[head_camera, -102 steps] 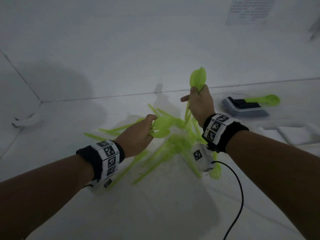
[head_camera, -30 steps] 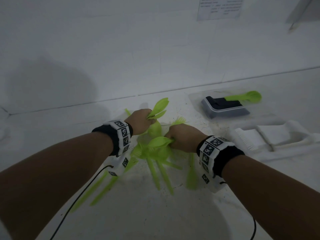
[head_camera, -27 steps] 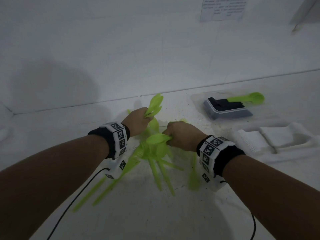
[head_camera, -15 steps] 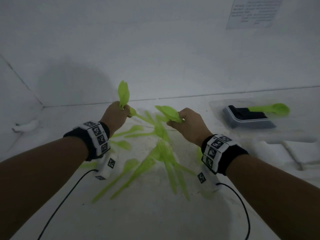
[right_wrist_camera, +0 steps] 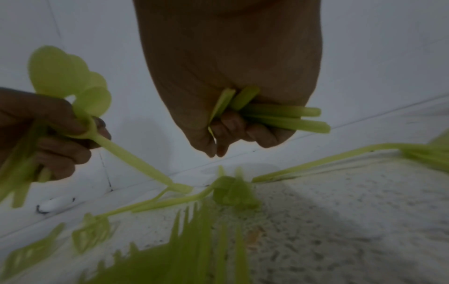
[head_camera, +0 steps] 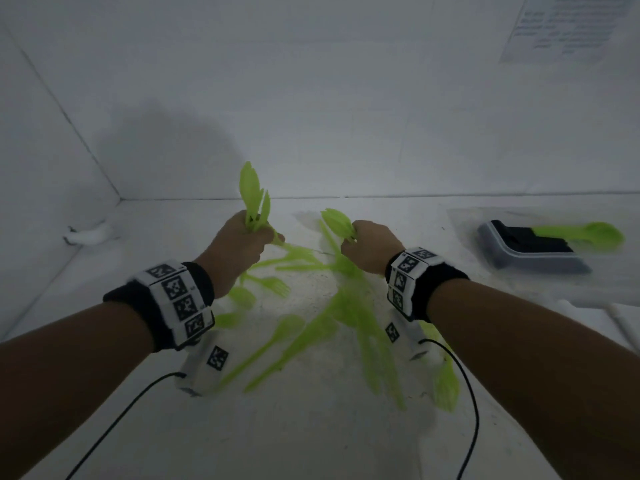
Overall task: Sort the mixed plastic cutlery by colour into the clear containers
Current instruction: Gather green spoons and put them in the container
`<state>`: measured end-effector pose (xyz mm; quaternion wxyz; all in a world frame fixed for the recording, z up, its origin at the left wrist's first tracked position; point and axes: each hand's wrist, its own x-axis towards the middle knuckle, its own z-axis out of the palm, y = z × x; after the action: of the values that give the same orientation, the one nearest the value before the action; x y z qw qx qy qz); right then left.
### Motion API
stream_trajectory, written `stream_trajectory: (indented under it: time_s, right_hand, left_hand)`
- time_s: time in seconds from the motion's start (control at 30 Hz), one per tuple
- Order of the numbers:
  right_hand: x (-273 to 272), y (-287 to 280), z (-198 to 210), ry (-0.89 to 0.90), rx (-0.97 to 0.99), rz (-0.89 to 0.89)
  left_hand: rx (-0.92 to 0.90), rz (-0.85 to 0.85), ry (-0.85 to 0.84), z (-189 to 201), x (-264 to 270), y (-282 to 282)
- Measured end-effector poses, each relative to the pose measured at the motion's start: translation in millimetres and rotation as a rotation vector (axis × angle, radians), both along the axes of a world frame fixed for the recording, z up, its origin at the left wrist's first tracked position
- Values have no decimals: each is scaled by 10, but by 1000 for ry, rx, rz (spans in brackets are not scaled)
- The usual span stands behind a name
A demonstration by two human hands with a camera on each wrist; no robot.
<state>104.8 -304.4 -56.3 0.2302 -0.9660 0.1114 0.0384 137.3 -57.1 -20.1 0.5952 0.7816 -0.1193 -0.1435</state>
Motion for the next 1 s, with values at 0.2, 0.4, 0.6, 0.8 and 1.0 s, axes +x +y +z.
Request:
stream_trajectory:
  time_s: [0.2,0.4,0.6,0.8,1.0]
  right_hand:
    - [196,49,-112,77,-28,-17]
    - [279,127,-167,93,-88,-29]
    - [330,186,-29,73,-120,-17]
    - [308,242,96,-90,-101,-36]
    - [261,263,164,-258,385,-117]
  left_hand:
    - [-67,101,-3,-76,-124,37]
    - [118,9,-100,-189,-246,50]
    - [179,-87,-146,-272,-372,78]
    - [178,-97,-96,-318,-433,60]
    - [214,-128,-77,-296,-516,44]
